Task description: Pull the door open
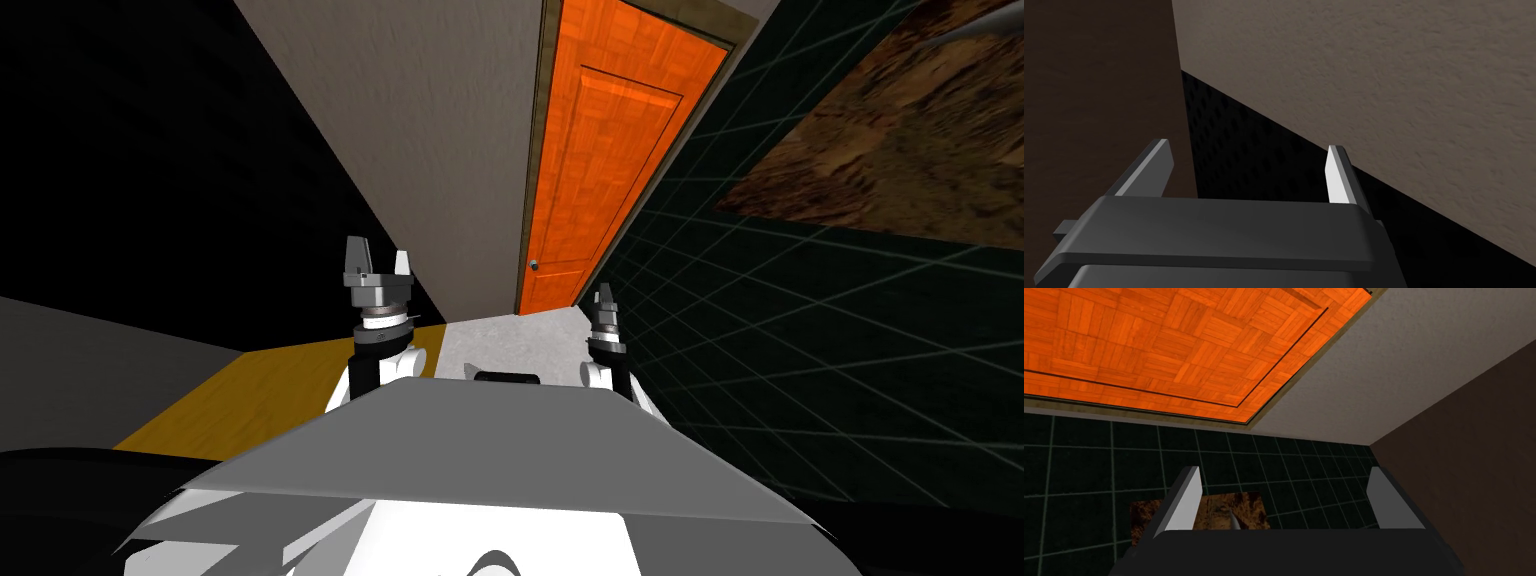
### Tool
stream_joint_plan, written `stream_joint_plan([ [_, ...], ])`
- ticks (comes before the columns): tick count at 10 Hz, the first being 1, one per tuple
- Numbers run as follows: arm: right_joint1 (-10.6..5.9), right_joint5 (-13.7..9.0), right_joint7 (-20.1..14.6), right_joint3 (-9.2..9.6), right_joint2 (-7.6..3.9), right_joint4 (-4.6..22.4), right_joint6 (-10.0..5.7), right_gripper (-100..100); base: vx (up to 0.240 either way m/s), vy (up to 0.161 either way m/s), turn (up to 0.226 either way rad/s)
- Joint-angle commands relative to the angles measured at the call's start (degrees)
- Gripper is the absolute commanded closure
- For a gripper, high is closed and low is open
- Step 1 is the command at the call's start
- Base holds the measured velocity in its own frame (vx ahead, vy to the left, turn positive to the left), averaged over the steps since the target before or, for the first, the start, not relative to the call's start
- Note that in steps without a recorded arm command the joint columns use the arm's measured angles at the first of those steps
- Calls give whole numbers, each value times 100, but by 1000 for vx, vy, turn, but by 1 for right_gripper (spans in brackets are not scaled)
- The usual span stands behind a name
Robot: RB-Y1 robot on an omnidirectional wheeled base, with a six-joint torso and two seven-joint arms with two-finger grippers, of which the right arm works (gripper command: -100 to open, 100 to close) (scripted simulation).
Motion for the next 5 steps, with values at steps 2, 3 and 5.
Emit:
stream_joint_plan([
  [2, -69, 71, 201, -3, -71, 309, -132, -100, 92, 19, 15],
  [3, -92, 100, 280, -4, -100, 434, -186, -100, 103, 15, 16],
  [5, -138, 158, 439, -7, -158, 690, -295, -100, 106, 16, 16],
])
